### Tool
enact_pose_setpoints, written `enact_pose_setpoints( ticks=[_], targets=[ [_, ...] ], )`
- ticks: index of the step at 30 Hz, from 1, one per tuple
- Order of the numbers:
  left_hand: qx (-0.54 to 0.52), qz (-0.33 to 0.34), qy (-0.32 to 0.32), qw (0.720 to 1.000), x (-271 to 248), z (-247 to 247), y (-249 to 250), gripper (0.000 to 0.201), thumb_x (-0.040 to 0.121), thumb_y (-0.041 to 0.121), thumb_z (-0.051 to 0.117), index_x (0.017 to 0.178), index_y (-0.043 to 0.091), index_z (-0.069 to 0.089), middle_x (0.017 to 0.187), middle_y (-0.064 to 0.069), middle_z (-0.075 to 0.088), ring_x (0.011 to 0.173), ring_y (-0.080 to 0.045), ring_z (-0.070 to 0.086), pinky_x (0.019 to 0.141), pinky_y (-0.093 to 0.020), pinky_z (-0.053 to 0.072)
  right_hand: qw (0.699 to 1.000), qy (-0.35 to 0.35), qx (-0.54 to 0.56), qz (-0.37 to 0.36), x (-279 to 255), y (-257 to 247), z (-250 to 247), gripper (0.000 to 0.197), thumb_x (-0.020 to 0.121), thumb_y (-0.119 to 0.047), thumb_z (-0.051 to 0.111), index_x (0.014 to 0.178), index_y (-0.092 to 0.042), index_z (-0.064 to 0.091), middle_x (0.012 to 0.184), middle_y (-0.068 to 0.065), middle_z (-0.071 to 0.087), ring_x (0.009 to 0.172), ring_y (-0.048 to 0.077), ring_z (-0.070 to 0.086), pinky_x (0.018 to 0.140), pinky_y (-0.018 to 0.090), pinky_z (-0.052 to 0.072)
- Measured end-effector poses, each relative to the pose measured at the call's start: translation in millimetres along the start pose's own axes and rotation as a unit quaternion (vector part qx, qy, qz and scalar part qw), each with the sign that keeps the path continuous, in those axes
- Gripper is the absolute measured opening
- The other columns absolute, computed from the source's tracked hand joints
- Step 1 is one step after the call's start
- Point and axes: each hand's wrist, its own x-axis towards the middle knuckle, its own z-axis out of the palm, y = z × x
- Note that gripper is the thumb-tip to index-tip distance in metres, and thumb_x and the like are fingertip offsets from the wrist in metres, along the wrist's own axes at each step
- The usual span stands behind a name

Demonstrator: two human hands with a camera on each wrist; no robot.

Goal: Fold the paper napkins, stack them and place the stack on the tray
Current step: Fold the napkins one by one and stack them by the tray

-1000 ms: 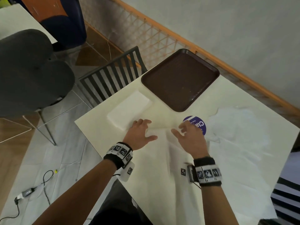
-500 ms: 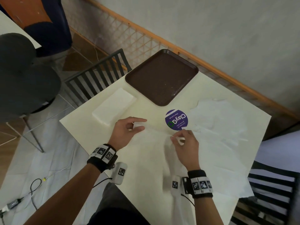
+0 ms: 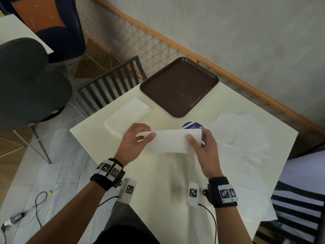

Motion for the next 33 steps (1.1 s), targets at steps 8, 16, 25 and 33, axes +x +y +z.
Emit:
enact_pose_setpoints(
  ticks=[8,16,25,33],
  targets=[
    [-0.07,-0.065,0.078,0.992,14,-17,-6,0.015,0.103,0.022,0.071,0.111,0.02,0.058,0.074,-0.01,0.073,0.068,-0.015,0.062,0.065,-0.03,0.05,0.992,-0.052,0.067,0.09,42,0,52,0.024,0.104,-0.023,0.073,0.127,-0.013,0.073,0.121,0.005,0.08,0.117,0.028,0.075,0.099,0.049,0.064],
    [0.067,-0.026,0.165,0.984,43,-72,-38,0.029,0.103,0.01,0.065,0.11,0.037,0.074,0.105,0.01,0.076,0.081,-0.023,0.069,0.079,-0.032,0.06,0.995,-0.074,-0.064,0.03,119,-15,139,0.064,0.097,-0.013,0.08,0.147,-0.037,0.048,0.112,0.003,0.074,0.097,0.012,0.076,0.077,0.017,0.061],
    [0.219,-0.093,0.147,0.96,86,-106,-77,0.019,0.091,0.018,0.083,0.109,0.02,0.077,0.113,0.002,0.073,0.068,-0.01,0.064,0.091,-0.038,0.056,0.933,-0.078,-0.337,-0.098,186,3,238,0.015,0.102,0.0,0.066,0.107,-0.013,0.069,0.111,0.007,0.071,0.102,0.02,0.067,0.087,0.026,0.051],
    [0.353,-0.126,0.104,0.921,85,-95,-76,0.042,0.086,0.021,0.082,0.125,0.019,0.065,0.138,-0.01,0.038,0.122,-0.035,0.042,0.105,-0.044,0.044,0.868,-0.081,-0.475,-0.117,165,-1,237,0.025,0.103,-0.02,0.068,0.128,-0.02,0.068,0.133,0.009,0.058,0.119,0.031,0.056,0.1,0.043,0.054]
  ],
)
